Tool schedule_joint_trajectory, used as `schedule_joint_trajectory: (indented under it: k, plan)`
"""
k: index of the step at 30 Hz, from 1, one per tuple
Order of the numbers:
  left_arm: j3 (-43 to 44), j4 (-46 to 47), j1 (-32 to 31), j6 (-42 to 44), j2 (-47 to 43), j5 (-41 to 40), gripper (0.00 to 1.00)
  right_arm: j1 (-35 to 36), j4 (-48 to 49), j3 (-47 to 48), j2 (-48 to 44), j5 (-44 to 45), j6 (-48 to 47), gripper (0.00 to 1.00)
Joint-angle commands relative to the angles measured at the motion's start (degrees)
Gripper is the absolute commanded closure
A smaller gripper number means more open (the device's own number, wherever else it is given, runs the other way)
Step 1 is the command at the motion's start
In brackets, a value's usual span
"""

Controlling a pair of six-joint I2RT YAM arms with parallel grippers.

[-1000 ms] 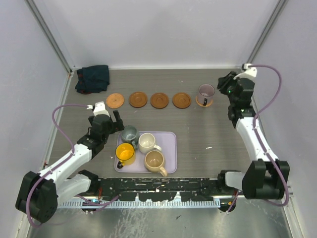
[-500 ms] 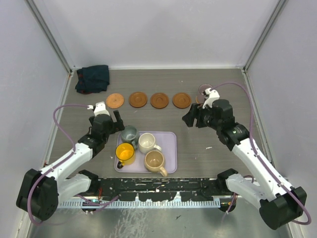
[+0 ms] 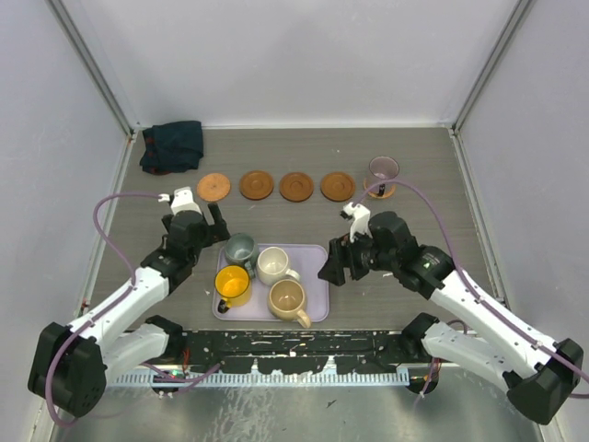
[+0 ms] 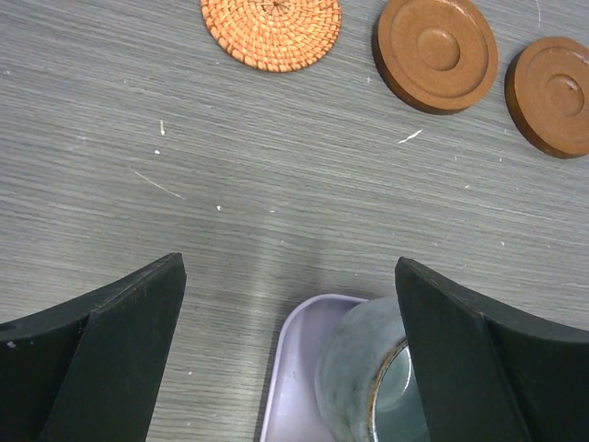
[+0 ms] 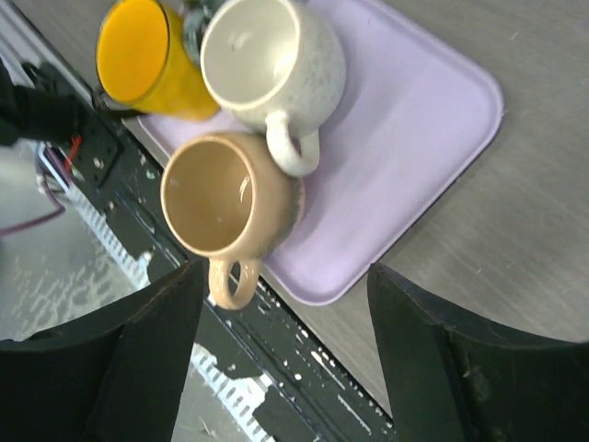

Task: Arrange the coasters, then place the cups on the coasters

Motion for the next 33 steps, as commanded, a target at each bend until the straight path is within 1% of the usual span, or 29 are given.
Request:
schedule_joint_trajectory:
  k: [1,6,9,13,22,25,28,31,33]
  plan:
    - [1.4,-0.68,-0.29,-0.71,-1.98,-1.47,0.02,7.49,0.67,-1.98,0.87,4.48,3.37,0.22]
    - [1.56,-1.74,-0.25,-0.92,-3.25,-1.4,0.02,19.2,1.11,-0.85,6.99,14.11,4.73,0.2]
    - [1.49,-2.12,-0.29,-1.04,-4.13,-1.29,0.02,23.96,1.51,0.18,10.41,18.01,5.09,0.19]
    - [1.46,-2.75,-0.29,-1.01,-4.53,-1.56,0.02,26.0,4.18,0.17,13.11,16.68,5.52,0.18]
    - [0.97,-2.5,-0.29,-1.16,-4.28,-1.13,0.02,34.01,5.14,1.42,22.41,25.15,8.73,0.2]
    - [0.92,-2.59,-0.29,-1.15,-4.1,-0.9,0.02,35.7,5.5,1.52,24.52,26.81,10.32,0.21]
    - [0.53,-2.59,-0.25,-1.25,-4.43,-0.63,0.02,37.26,5.43,1.63,26.04,28.63,11.85,0.24]
    - [-0.05,-2.5,-0.3,-1.61,-5.02,-0.28,0.02,38.49,5.38,1.4,27.24,30.44,13.08,0.32]
    - [-0.25,-2.58,-0.29,-1.64,-5.39,-0.09,0.02,39.25,5.76,1.21,27.85,31.02,13.66,0.33]
